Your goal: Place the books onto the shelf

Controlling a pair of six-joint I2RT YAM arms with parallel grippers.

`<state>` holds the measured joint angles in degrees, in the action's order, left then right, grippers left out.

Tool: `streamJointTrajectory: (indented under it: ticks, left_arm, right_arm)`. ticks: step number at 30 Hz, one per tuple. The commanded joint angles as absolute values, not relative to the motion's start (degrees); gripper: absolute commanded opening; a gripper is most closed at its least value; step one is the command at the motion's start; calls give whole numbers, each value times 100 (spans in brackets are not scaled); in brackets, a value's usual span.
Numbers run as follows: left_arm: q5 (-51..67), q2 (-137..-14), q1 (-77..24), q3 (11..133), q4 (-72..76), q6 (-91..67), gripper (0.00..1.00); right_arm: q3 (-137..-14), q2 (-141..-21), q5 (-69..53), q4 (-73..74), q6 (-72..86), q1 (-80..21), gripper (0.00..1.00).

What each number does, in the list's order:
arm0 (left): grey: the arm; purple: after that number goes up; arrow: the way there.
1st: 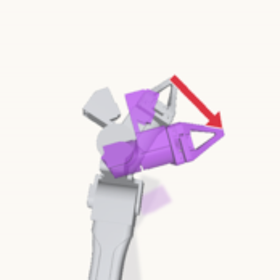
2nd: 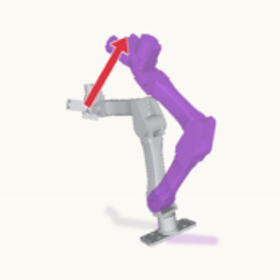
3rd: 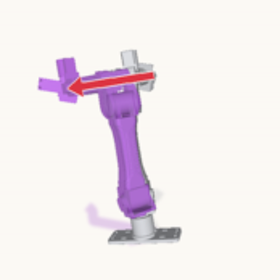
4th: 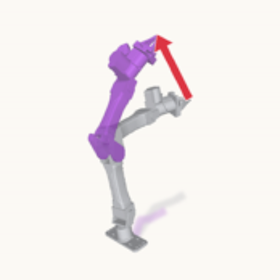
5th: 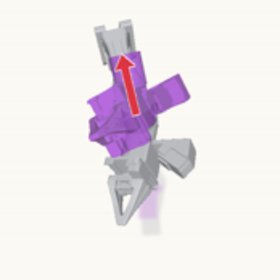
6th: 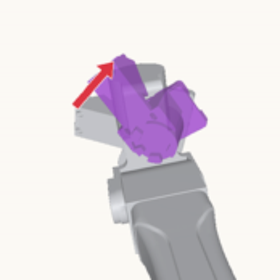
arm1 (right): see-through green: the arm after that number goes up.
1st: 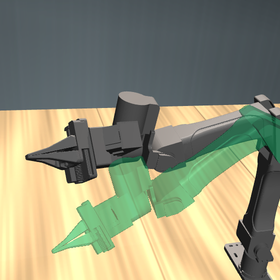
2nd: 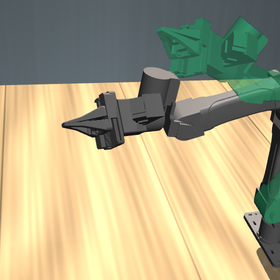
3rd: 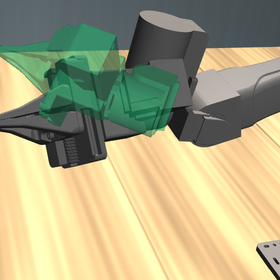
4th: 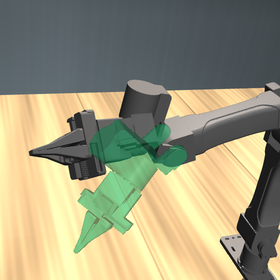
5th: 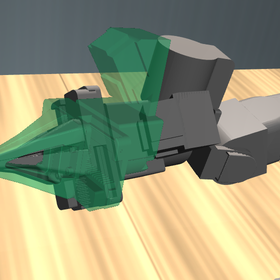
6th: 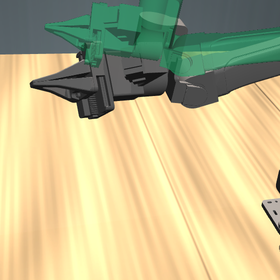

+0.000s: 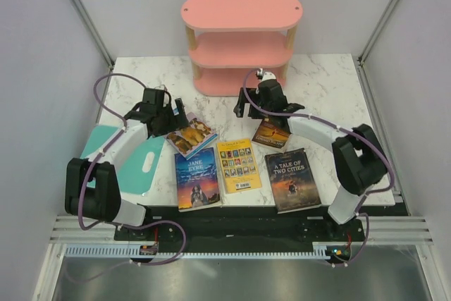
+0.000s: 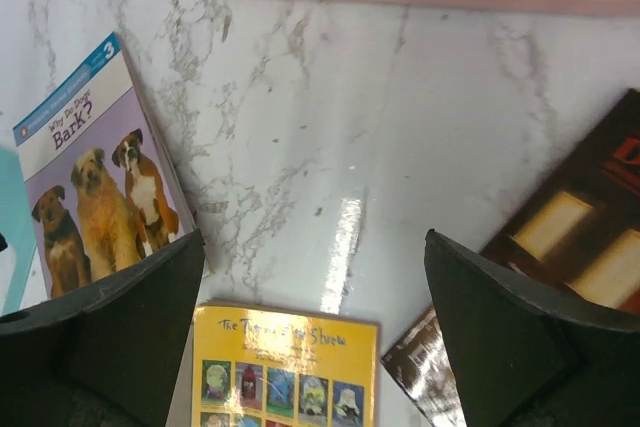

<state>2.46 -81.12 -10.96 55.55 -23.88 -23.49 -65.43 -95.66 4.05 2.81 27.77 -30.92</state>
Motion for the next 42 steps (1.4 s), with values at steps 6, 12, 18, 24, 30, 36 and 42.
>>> streamJointTrajectory:
  ticks: [6,12,18,24,30,36,42]
  left_arm:
    - [141,-7577,-897,5063,-2365,-3883,99]
    - [132,-7023,-879,4369,-2364,-4710,96]
    - [106,-7066,-879,3894,-2118,-4922,95]
    - [35,-7593,-888,3709,-1539,-4948,95]
    - [79,-7761,-888,3358,-406,-5097,89]
    - [211,-7910,-888,3287,395,-4922,69]
    - [509,-7586,-888,3235,982,-4703,34]
  right_arm:
    - [-7241,-11169,-2178,-1397,3479,-3076,98]
    - [-7602,-11890,-2916,-1941,3954,-3120,90]
    - [-7892,-12400,-3225,-1846,4183,-3313,87]
    - [-8226,-12858,-3620,-1670,4333,-3542,84]
    - [-8288,-13148,-4007,-2073,4771,-3656,70]
    - [-8262,-13385,-4517,-2820,5421,-3674,8]
    - [-7990,-13342,-4711,-3454,5792,-3665,0]
